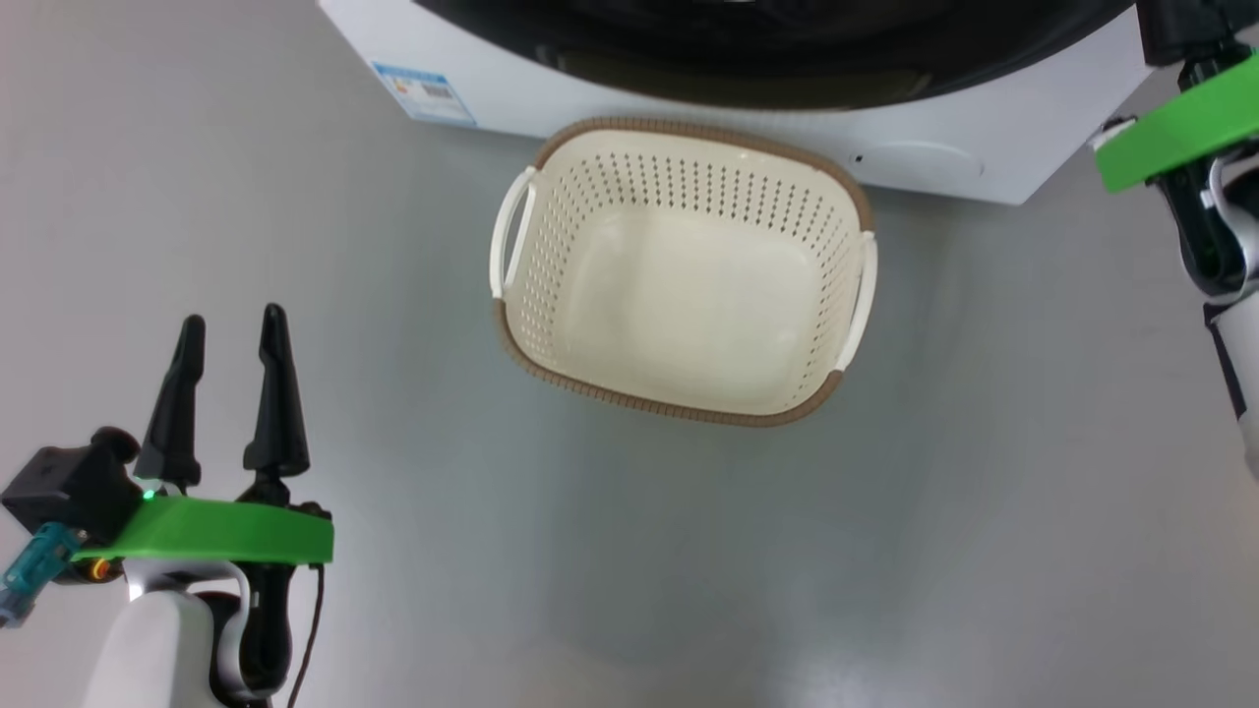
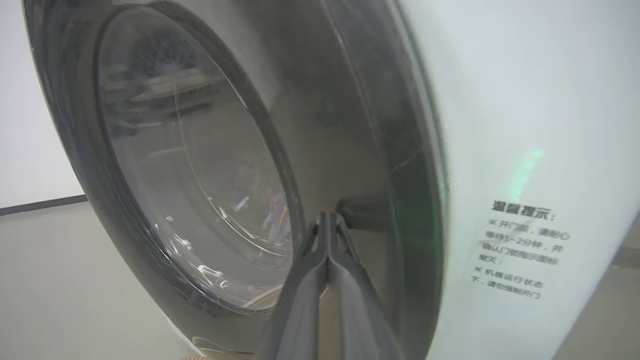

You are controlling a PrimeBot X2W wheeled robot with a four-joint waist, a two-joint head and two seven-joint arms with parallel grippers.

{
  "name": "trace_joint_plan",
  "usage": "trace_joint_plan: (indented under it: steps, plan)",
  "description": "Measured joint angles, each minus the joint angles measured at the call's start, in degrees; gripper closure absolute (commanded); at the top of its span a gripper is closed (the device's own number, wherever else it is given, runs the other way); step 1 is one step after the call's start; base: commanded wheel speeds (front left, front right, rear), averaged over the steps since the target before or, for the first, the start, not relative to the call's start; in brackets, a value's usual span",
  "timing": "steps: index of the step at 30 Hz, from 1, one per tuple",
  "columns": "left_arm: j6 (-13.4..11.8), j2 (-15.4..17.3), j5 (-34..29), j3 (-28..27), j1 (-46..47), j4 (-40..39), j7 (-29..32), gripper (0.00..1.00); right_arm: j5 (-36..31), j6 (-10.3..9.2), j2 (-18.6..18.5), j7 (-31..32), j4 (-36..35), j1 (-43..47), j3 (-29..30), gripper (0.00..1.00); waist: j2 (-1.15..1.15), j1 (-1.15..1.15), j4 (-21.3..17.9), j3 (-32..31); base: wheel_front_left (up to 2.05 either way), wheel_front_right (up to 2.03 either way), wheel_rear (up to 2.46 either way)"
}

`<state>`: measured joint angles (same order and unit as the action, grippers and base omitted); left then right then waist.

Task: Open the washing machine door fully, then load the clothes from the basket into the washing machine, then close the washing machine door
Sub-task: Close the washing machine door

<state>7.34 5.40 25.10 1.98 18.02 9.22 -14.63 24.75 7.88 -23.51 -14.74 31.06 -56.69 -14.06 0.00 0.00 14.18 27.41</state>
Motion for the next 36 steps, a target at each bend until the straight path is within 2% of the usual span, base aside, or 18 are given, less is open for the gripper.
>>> trace_joint_plan:
  steps: [1,2,16,27,36]
  plan:
    - [0.0,0.0,0.0,0.0,0.0,0.1,0.0,0.0,0.0,-0.03,0.0,0.0,0.0,0.6,0.1,0.04,0.0,0.0,-0.1,-0.5,0.0,0.0,0.0]
    - [0.0,0.0,0.0,0.0,-0.1,0.2,0.0,0.0,0.0,-0.07,0.1,0.0,0.0,1.2,0.2,0.0,0.0,0.0,-0.3,-1.0,0.0,0.0,0.0]
    - [0.0,1.4,-0.1,0.6,-4.2,0.9,0.0,0.0,1.1,-0.08,6.2,0.0,-6.2,15.1,1.5,0.0,0.0,0.0,-4.9,-10.3,0.0,0.0,0.0]
    - [0.0,2.2,0.3,0.0,-7.2,1.0,0.0,0.0,1.9,-0.08,8.0,0.0,-14.2,26.4,2.4,0.0,0.0,0.0,-11.7,-15.8,0.0,0.0,0.0]
    - [0.0,2.2,0.4,-0.5,-9.4,1.4,0.0,0.0,1.9,-0.08,8.8,0.0,-15.6,34.0,3.0,0.0,0.0,0.0,-15.5,-19.6,0.0,0.0,0.0]
